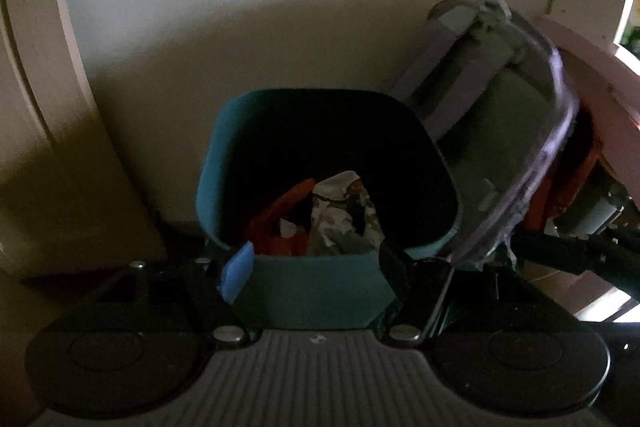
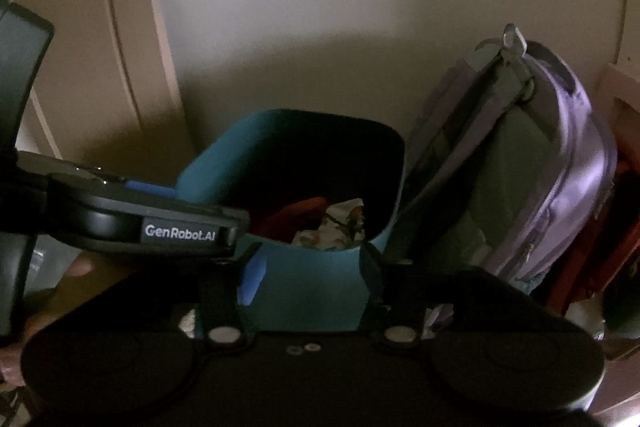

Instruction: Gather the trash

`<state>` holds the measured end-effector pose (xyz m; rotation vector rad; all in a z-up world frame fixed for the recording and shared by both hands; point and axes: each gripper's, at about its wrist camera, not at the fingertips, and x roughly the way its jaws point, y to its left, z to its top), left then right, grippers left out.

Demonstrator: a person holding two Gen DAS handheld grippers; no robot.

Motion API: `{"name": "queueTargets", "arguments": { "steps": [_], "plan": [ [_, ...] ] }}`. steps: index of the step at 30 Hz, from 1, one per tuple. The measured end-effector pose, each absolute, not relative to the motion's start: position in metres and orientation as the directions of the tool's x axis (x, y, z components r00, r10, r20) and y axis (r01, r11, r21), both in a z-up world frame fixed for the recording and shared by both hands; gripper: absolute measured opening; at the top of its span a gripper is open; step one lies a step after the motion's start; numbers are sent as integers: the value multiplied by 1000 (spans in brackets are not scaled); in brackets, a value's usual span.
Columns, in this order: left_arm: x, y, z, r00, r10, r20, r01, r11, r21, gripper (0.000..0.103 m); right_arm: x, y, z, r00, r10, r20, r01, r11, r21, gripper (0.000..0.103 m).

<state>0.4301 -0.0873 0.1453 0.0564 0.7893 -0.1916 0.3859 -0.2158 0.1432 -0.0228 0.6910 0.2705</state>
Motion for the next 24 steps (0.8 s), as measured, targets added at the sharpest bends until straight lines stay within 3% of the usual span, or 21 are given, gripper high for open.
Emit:
{"name": "queueTargets", "arguments": {
  "steps": [11, 15, 17, 24],
  "plan": [
    [341, -74, 173, 770, -160, -618, 211, 977, 10, 73, 306, -220, 166, 783, 303, -544, -305, 948, 89, 65],
    [308, -66, 180, 792, -167, -588, 209, 978, 3, 80, 280, -223, 170, 793, 328, -514, -324, 941, 101, 72],
    [293, -61, 183, 805, -165, -569, 204, 979, 4, 80, 268, -225, 172, 798, 340, -497, -335, 937, 103, 82],
    [252, -43, 185, 832, -174, -527, 189, 982, -24, 83, 229, -230, 172, 821, 364, -440, -344, 930, 129, 99]
  ]
}}
